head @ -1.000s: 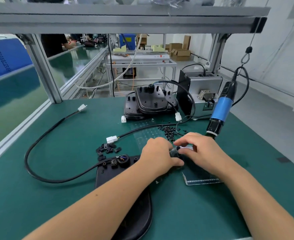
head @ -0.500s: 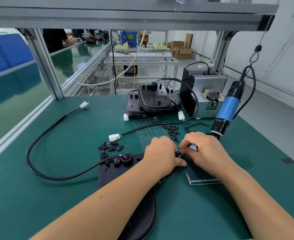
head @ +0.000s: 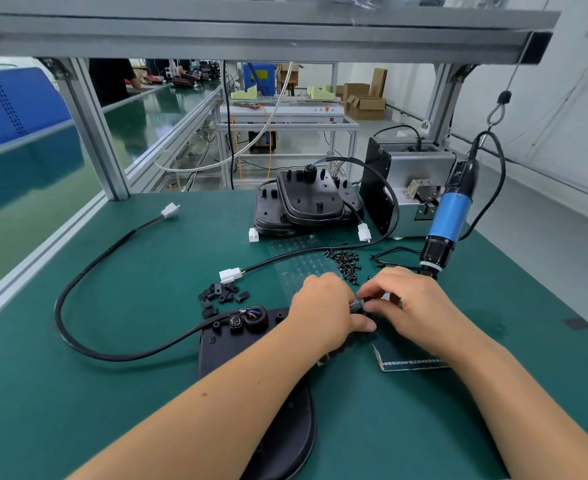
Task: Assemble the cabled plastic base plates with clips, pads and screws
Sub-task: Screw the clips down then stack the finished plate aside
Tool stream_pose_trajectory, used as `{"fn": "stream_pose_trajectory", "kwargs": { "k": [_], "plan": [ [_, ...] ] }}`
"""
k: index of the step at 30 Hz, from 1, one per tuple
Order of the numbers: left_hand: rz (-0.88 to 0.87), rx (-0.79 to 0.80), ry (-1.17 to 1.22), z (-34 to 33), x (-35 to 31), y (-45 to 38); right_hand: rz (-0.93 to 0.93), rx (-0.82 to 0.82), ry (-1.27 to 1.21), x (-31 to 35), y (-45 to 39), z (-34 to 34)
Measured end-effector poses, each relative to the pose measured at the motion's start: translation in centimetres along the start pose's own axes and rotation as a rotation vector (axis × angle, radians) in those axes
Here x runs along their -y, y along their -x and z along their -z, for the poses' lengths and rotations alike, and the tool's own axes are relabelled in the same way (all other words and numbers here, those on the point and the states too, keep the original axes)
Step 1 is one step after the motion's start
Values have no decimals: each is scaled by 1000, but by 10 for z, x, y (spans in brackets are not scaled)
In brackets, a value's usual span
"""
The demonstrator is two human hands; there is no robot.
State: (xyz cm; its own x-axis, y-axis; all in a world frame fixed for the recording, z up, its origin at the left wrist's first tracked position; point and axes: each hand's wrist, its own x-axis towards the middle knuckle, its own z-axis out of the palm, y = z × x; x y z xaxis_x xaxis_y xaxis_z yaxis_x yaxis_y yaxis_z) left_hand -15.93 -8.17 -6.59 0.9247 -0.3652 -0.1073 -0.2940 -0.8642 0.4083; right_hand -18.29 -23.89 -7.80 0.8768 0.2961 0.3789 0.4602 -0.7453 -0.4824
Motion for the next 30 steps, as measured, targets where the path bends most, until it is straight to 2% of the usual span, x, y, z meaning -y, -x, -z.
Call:
{"fn": "stream_pose_trajectory", "kwargs": {
  "k": [12, 26, 30],
  "plan": [
    [-15, 16, -32, -1, 0, -2, -73, -96, -2, 2, 1, -5],
    [22, 18, -37, 2, -3, 2, -133, -37, -9, 7, 6, 5],
    [-8, 82, -159, 10, -11, 10, -196, -171, -277, 17, 4, 17]
  ]
}}
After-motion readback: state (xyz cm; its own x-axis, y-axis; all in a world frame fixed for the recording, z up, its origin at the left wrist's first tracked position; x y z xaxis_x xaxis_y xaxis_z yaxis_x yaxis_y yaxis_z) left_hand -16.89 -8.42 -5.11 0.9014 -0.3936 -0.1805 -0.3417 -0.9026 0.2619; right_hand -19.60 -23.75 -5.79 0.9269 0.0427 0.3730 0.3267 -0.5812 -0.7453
